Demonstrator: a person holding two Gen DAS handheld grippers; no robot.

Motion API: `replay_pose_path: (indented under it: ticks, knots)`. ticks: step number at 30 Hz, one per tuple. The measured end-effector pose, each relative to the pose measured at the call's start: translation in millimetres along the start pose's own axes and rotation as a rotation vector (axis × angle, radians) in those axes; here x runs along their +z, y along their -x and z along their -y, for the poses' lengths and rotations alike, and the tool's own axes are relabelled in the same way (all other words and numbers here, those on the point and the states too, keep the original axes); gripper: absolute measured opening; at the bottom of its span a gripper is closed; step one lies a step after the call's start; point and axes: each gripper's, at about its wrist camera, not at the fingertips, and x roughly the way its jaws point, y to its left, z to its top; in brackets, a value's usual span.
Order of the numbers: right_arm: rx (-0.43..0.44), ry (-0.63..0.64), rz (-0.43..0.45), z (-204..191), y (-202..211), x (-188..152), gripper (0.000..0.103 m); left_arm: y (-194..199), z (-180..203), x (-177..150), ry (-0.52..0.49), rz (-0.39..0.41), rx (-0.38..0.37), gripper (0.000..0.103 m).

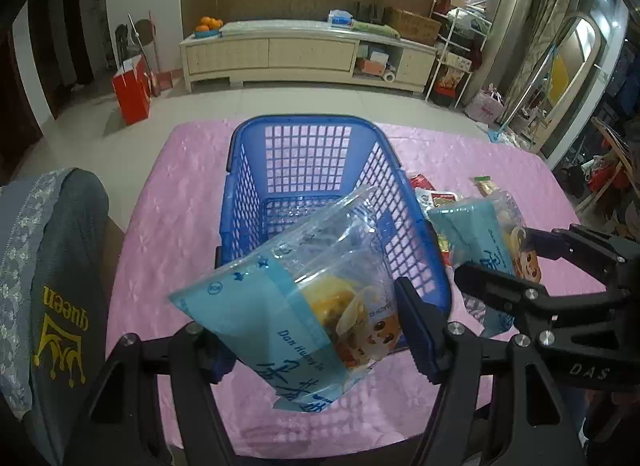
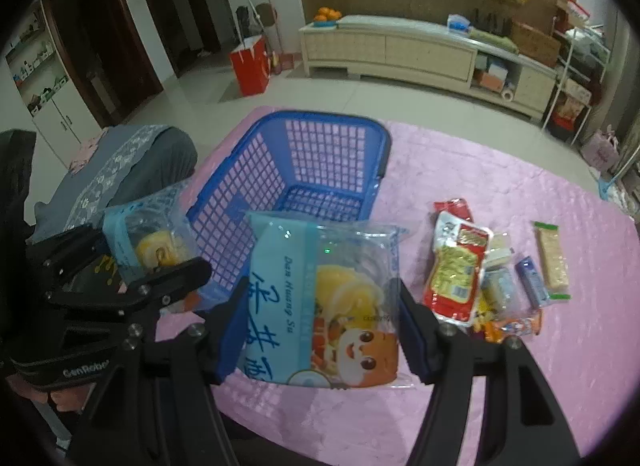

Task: Organize snacks
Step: 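Lower the bread bag into the blue basket and open the right tool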

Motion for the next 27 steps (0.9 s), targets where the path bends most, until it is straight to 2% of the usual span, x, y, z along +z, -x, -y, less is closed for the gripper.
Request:
replay_pose_path:
  ticks: [4,10,15,19,21,23,27]
  knots:
    - [0.029,-0.013,-0.023,-1,-11,5,0.07,-12,-8,4,0.007,-0.013,-0.025,0.067]
    - [0.041,-0.017,-0.058,0,-25,12,0.07,-23,-13,8,0.001,-0.022,-0.02,0.068]
    - [0.084,-0.025,-0.055,1,-26,14,0.072,-23,-23,10,0.006,-0.011,-0.029,0.081]
    - [0.081,-0.006,-0.072,-3,-30,14,0.072,-20,-32,12,0.038,-0.007,-0.035,0.082]
    - [0.09,-0.008,-0.085,-3,-33,14,0.076,-17,-33,10,0.04,-0.004,-0.022,0.082]
    - [0.078,-0.008,-0.072,-2,-32,15,0.084,-16,-35,7,0.038,-0.003,-0.019,0.082]
    - [0.067,-0.005,-0.055,-2,-26,17,0.085,-12,-36,1,0.038,-0.005,-0.016,0.082]
